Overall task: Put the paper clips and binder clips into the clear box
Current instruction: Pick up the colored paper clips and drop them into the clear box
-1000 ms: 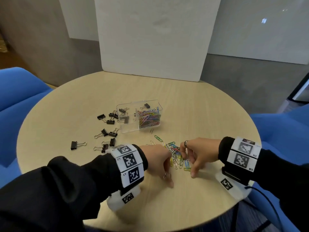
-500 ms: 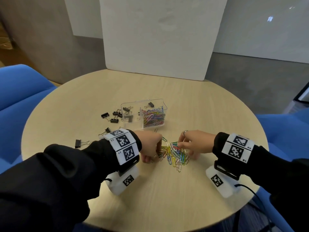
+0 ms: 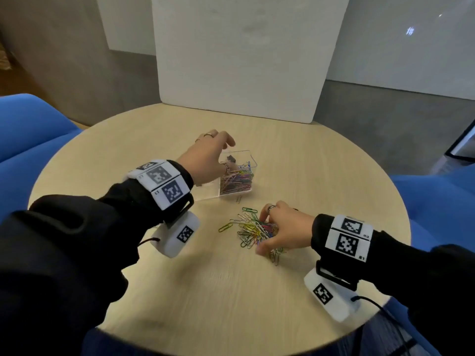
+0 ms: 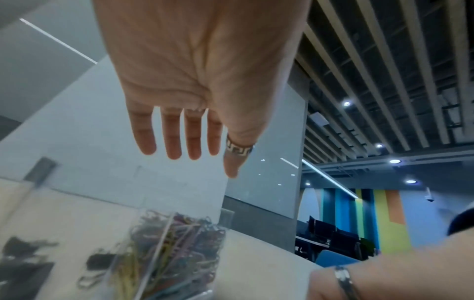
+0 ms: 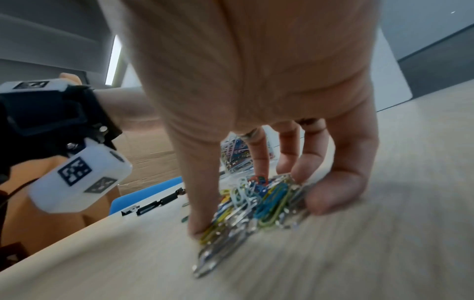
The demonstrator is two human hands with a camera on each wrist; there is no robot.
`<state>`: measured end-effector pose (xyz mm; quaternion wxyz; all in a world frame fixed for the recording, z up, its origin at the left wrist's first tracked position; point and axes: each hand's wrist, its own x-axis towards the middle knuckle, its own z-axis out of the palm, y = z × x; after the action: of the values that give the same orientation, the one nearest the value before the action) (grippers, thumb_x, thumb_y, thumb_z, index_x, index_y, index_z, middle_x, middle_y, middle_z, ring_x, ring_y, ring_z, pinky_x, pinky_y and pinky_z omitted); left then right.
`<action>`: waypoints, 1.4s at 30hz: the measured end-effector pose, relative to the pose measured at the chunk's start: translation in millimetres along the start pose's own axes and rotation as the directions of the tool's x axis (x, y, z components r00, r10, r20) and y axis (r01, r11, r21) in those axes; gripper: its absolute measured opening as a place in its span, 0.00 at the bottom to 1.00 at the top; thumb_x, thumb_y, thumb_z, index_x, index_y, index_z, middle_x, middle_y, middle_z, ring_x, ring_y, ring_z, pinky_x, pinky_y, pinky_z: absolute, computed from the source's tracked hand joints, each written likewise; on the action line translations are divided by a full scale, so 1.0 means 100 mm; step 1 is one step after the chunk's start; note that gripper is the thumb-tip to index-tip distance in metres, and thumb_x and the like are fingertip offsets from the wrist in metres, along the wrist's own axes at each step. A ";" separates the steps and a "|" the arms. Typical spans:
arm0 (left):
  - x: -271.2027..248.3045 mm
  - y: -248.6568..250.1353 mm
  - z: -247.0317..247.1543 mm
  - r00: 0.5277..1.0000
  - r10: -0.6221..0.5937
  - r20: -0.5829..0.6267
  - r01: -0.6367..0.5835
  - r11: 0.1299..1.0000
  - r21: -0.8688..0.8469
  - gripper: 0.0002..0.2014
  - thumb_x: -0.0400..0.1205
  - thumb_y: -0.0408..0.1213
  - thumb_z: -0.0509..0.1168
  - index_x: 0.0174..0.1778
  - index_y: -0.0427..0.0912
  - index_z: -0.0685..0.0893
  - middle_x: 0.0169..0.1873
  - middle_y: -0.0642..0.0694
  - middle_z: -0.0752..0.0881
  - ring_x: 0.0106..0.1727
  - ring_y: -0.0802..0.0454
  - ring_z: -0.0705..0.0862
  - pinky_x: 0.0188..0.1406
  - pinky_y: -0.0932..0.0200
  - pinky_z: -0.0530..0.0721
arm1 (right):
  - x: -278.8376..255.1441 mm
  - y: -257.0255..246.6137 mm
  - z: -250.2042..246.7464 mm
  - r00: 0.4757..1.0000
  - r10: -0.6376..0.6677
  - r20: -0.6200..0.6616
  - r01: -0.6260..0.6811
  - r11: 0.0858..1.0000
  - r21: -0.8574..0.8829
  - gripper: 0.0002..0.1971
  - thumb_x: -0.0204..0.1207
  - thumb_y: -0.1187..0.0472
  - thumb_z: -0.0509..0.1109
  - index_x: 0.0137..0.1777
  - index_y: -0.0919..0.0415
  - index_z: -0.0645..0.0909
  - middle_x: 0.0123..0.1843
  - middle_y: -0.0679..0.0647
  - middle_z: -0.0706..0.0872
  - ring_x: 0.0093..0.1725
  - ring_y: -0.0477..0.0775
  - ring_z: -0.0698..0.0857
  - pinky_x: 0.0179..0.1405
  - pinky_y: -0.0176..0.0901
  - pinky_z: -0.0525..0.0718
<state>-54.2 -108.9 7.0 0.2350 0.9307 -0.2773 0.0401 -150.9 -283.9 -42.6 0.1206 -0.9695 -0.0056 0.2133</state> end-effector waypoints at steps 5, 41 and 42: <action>0.11 -0.08 0.09 0.977 -0.114 0.180 0.082 0.981 0.176 0.42 0.75 0.56 0.67 0.80 0.47 0.56 0.77 0.42 0.64 0.77 0.42 0.63 0.74 0.44 0.64 | 0.05 -0.07 -0.04 0.997 -0.053 -0.051 0.056 0.996 0.069 0.21 0.72 0.55 0.74 0.63 0.61 0.76 0.55 0.52 0.77 0.49 0.49 0.77 0.27 0.22 0.78; 0.06 -0.26 0.24 0.981 -0.049 0.187 0.033 0.995 0.092 0.35 0.76 0.44 0.69 0.77 0.51 0.59 0.66 0.50 0.74 0.68 0.49 0.71 0.67 0.51 0.59 | 0.72 -0.48 -0.70 0.831 -0.142 -0.538 0.216 0.973 0.077 0.10 0.74 0.68 0.72 0.54 0.64 0.87 0.53 0.59 0.89 0.51 0.53 0.87 0.55 0.33 0.79; 0.06 -0.26 0.24 0.981 -0.048 0.186 0.031 0.995 0.092 0.35 0.76 0.44 0.69 0.77 0.51 0.59 0.66 0.50 0.74 0.68 0.49 0.71 0.67 0.51 0.60 | 0.73 -0.47 -0.68 0.824 -0.152 -0.546 0.226 0.972 0.071 0.09 0.73 0.69 0.72 0.53 0.64 0.87 0.53 0.58 0.90 0.53 0.53 0.87 0.58 0.34 0.80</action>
<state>-36.5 -104.1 -23.2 0.1668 0.9452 -0.2775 -0.0406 -54.7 -248.9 -1.9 0.2019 -0.9747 -0.0537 -0.0794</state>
